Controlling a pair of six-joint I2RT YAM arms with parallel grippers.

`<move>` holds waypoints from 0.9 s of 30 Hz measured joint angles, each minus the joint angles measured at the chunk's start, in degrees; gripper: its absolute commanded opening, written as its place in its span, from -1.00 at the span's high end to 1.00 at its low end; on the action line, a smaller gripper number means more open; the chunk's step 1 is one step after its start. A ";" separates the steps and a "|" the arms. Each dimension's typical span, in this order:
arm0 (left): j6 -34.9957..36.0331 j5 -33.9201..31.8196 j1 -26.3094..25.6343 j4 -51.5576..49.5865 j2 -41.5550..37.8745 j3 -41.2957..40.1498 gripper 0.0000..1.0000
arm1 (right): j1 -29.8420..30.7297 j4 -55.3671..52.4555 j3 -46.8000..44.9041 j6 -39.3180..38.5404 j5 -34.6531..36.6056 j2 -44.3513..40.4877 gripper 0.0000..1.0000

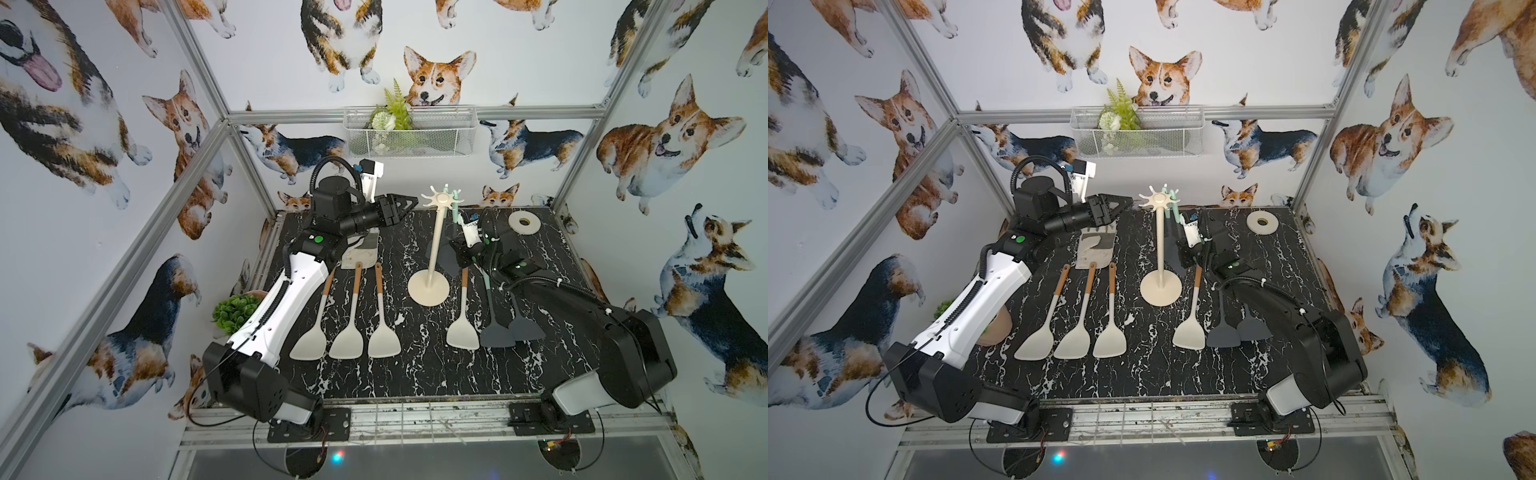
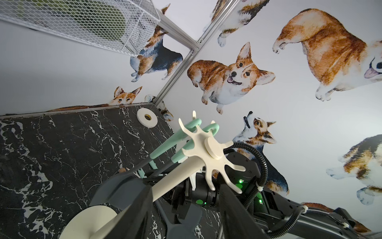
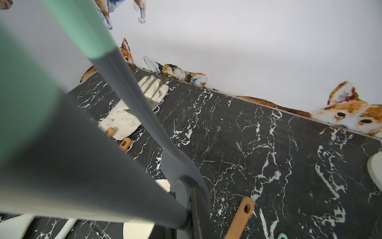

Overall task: Take the spatula off the kitchen utensil rack
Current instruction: Take off the spatula from the rack.

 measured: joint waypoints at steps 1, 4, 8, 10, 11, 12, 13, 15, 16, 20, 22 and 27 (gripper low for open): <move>-0.09 -0.02 -0.28 -0.17 0.33 0.31 -0.09 | -0.02 0.02 -0.52 0.39 0.00 -0.26 1.00; -0.28 0.02 -1.03 -0.31 1.46 1.31 -0.07 | 0.00 0.04 -1.31 1.09 0.17 -0.72 1.00; -0.52 0.09 -2.23 -0.63 2.80 2.78 -0.05 | 0.37 0.20 -1.55 1.90 0.61 -0.85 1.00; -0.76 0.20 -2.71 -0.72 3.30 3.58 -0.03 | 0.70 0.22 -1.55 2.12 0.85 -0.85 1.00; -0.87 0.20 -2.89 -0.68 3.58 4.04 -0.01 | 0.79 0.22 -1.55 2.12 0.96 -0.85 1.00; -0.94 0.20 -3.04 -0.70 3.89 4.46 0.02 | 1.03 0.22 -1.55 2.12 1.05 -0.85 1.00; -0.98 0.17 -3.17 -0.70 4.17 4.85 0.04 | 1.11 0.22 -1.55 2.12 1.03 -0.85 1.00; -1.20 0.15 -3.52 -0.70 4.98 5.79 0.13 | 1.49 0.22 -1.55 2.16 1.05 -0.85 1.00; -1.33 0.17 -3.63 -0.79 5.35 6.16 0.16 | 1.49 0.22 -1.55 2.16 1.07 -0.85 1.00; -1.49 -0.24 -3.87 -1.27 6.64 7.34 0.30 | 1.55 0.22 -1.55 2.16 1.42 -1.36 1.00; -1.64 -0.24 -3.89 -1.42 7.04 7.56 0.42 | 1.55 0.22 -1.55 2.16 1.53 -1.84 1.00; -1.79 -0.24 -3.89 -1.79 7.26 7.63 0.54 | 1.55 -0.63 -1.55 2.21 2.75 -2.75 1.00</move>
